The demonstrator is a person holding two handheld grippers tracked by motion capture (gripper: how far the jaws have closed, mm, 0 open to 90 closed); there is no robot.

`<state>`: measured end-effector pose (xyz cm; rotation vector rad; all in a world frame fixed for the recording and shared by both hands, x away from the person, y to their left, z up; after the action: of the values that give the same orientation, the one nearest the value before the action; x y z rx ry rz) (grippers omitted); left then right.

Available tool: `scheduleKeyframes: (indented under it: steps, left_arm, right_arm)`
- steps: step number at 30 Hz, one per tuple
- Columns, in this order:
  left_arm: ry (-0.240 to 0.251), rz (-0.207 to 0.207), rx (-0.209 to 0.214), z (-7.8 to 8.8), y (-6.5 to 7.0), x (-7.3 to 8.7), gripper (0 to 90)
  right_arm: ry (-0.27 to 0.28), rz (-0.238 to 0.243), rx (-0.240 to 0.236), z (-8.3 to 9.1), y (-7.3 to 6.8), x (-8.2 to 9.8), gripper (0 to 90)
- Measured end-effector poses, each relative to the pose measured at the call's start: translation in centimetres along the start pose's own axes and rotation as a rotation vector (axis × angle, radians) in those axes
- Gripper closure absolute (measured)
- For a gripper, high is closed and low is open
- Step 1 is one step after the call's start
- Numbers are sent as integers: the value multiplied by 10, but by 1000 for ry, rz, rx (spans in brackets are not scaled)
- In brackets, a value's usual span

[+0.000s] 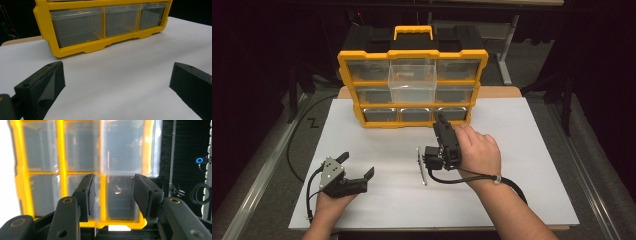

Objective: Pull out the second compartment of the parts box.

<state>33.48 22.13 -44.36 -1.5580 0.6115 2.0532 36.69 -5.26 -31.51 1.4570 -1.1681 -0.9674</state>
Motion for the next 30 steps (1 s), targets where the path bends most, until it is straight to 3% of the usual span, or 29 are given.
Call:
scheduleKeyframes:
  steps: [16, 25, 30]
  left_arm:
    - [-27, -14, -23, -1, 0, 3, 8]
    - [-47, -29, -34, -2, 2, 6, 8]
    - [-49, -24, -41, -2, 2, 6, 8]
  right_arm:
    - [-52, 14, -119, 30, -81, 54, 513]
    - [-87, 10, -162, 44, -109, 87, 507]
    - [-137, 3, -185, 52, -115, 112, 502]
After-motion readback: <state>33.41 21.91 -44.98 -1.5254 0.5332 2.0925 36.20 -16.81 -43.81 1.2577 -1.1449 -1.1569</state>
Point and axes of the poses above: each handheld gripper's, and its own axes: z roughly backward along the jaws, x roughly out of its underside, y roughly to its right, the point moved 4 cm from there along -z, roughly forward along the jaws, and after that the axes turned 12 degrees about x, right-handed, at the moved point
